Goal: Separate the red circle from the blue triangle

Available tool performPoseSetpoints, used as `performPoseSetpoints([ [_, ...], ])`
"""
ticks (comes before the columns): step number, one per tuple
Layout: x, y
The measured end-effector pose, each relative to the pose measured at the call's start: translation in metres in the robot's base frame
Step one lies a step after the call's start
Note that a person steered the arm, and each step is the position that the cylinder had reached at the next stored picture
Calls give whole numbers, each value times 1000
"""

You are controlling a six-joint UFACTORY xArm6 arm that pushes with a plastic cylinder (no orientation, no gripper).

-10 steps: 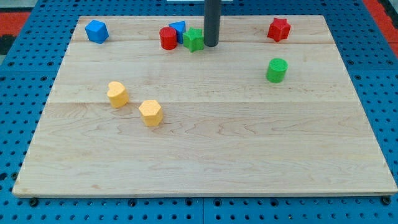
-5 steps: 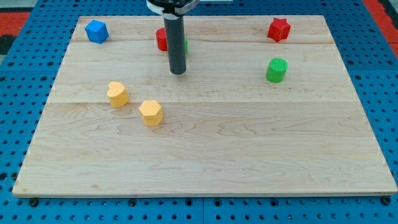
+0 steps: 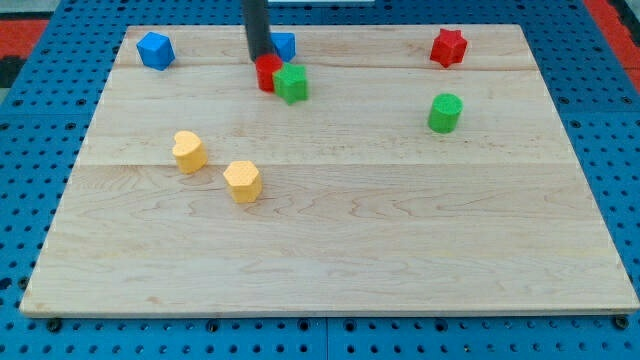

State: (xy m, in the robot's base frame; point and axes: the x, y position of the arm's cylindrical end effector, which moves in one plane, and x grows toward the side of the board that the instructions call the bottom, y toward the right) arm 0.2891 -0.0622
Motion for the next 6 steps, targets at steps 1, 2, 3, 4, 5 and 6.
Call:
performPoseSetpoints([
  [1,49,51],
  [2,62,70],
  [3,110,41],
  [4,139,4],
  [5,160,-56],
  [6,155,-107],
])
